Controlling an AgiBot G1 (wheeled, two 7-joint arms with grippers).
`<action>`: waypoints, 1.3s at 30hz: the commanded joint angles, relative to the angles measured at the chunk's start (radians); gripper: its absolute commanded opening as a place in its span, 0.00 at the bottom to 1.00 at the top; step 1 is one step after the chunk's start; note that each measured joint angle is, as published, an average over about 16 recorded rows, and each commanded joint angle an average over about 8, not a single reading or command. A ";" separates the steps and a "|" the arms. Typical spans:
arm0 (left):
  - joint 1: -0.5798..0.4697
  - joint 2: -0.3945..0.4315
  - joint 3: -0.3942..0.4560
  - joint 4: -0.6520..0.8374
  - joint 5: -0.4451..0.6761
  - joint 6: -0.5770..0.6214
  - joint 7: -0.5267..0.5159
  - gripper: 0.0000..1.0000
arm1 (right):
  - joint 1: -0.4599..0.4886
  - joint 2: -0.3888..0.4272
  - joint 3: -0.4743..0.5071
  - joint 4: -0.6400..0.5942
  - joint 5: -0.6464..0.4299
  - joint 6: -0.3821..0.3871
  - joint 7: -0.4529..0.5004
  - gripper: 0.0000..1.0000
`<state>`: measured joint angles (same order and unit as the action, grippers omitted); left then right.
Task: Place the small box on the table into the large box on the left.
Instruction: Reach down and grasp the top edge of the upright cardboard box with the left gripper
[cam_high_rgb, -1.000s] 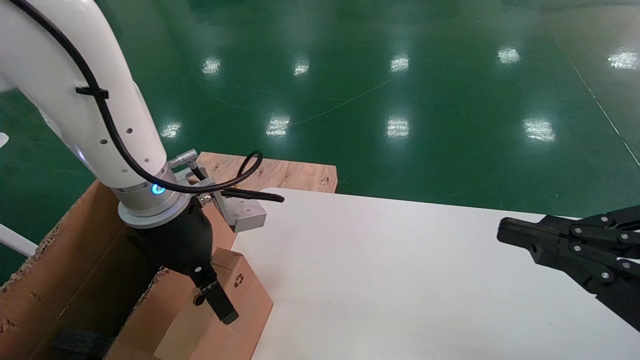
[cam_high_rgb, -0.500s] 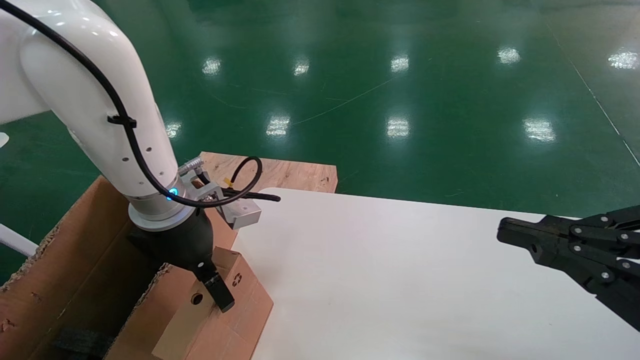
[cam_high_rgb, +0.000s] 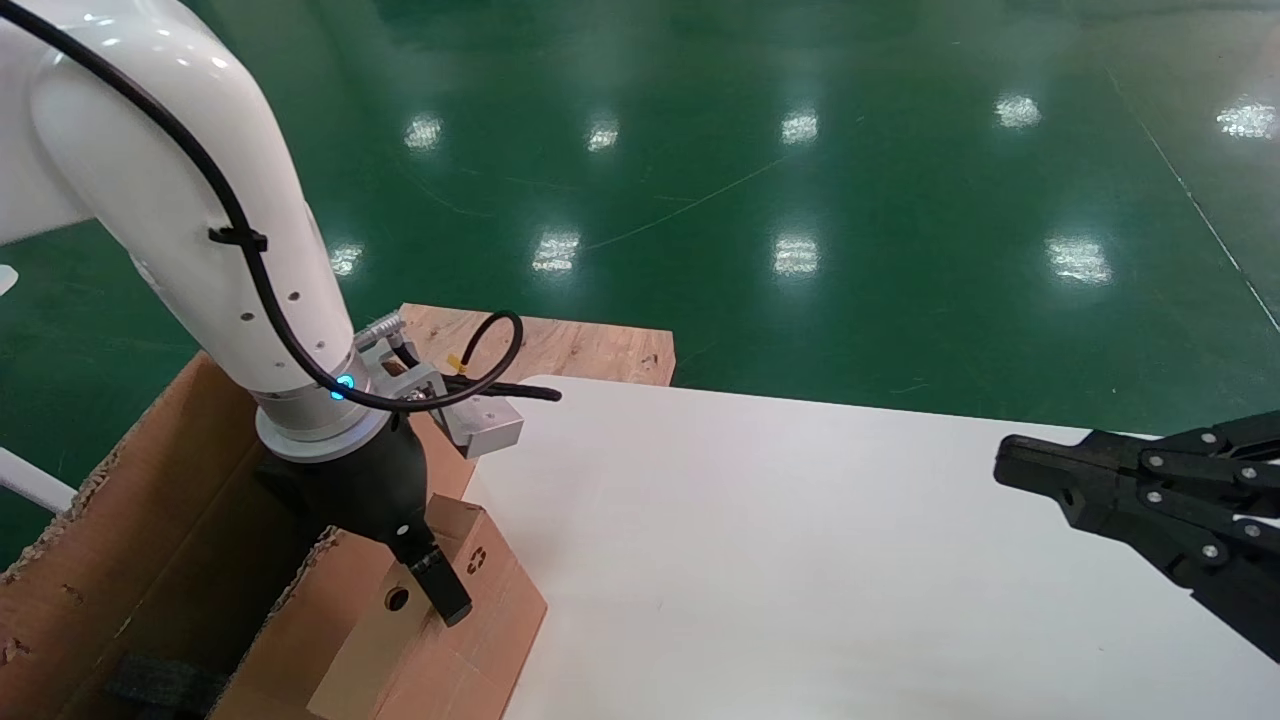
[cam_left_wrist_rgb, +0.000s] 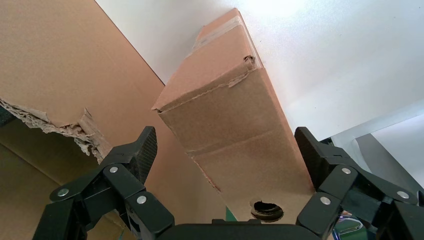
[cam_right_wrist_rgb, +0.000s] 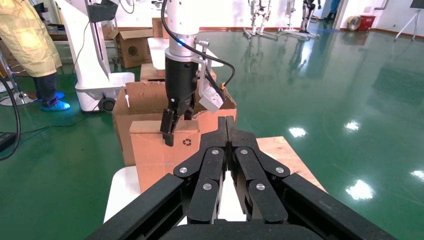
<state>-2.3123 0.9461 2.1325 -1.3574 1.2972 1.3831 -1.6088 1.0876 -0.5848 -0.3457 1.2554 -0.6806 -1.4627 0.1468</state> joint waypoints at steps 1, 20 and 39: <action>0.000 0.000 0.000 0.000 0.000 0.000 0.000 0.43 | 0.000 0.000 0.000 0.000 0.000 0.000 0.000 1.00; -0.001 0.001 0.000 0.000 0.001 0.003 0.001 0.00 | 0.000 0.000 0.000 0.000 0.000 0.000 0.000 1.00; 0.000 0.006 -0.001 0.015 0.001 0.006 0.007 0.00 | 0.000 0.000 0.000 0.000 0.000 0.000 0.000 1.00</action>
<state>-2.3170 0.9530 2.1304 -1.3424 1.3017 1.3873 -1.6062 1.0876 -0.5848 -0.3457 1.2554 -0.6806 -1.4627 0.1468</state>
